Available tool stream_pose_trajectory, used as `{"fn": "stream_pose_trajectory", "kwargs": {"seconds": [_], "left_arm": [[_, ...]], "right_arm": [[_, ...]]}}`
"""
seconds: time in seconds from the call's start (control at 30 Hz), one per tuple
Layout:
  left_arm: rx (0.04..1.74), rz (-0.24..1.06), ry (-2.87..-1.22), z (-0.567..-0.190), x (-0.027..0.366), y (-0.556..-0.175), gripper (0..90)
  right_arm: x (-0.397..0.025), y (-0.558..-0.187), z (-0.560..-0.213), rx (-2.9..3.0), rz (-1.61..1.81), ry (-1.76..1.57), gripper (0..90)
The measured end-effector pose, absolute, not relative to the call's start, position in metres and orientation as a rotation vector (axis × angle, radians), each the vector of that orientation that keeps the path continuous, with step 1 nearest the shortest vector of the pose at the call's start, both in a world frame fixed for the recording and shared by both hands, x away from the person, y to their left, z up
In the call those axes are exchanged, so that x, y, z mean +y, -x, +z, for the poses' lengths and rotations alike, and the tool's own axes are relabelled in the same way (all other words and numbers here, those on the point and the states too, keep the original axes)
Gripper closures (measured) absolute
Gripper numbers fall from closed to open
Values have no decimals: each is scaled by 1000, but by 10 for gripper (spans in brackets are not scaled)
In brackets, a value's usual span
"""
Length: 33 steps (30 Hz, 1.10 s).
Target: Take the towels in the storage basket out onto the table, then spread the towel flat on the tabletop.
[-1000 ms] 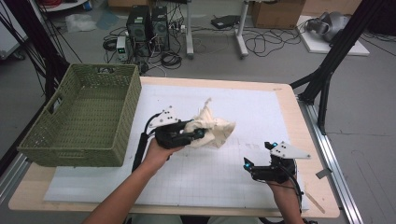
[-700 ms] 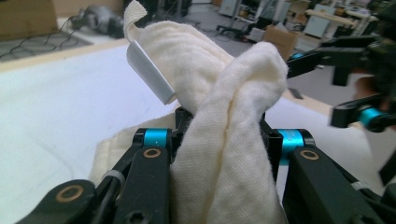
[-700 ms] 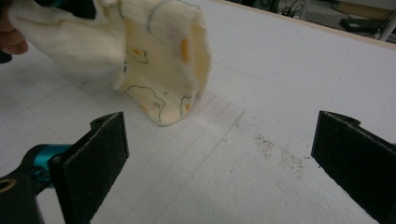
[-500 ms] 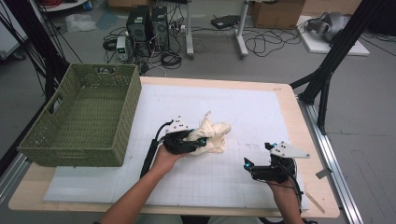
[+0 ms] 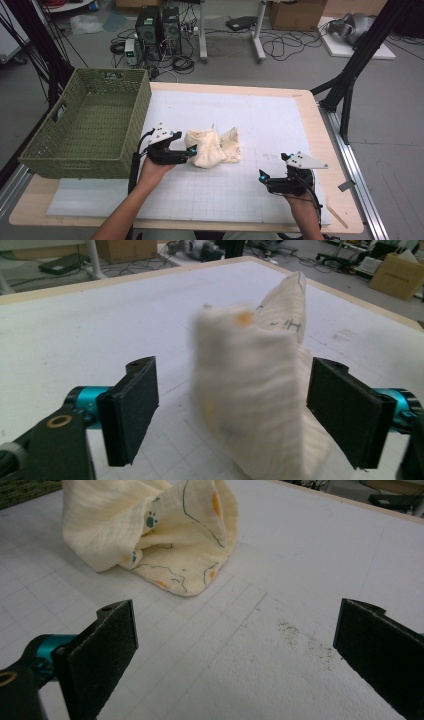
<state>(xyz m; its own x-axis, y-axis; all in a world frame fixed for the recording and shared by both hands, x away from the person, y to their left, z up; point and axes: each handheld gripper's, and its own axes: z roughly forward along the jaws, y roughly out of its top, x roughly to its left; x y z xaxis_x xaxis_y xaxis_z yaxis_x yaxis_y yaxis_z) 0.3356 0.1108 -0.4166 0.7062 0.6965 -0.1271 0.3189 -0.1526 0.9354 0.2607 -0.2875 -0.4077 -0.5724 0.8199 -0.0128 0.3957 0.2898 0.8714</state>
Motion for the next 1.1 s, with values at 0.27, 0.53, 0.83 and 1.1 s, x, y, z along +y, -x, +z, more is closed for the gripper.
{"fn": "stream_pose_trajectory", "kwargs": {"seconds": [0.27, 0.53, 0.83, 1.1], "left_arm": [[797, 480, -1708, -406, 132, -319, 194], [796, 499, -1677, -400, 144, -319, 194], [798, 498, -1677, -400, 145, -319, 194], [796, 496, -1670, -399, 146, -319, 194]], "right_arm": [[-281, -264, -409, 2106, 1196, -1070, 30], [-282, -266, -411, 2102, 1185, -1081, 30], [-281, -266, -413, 2105, 1167, -1080, 30], [-279, -266, -413, 2113, 1166, -1078, 30]]}}
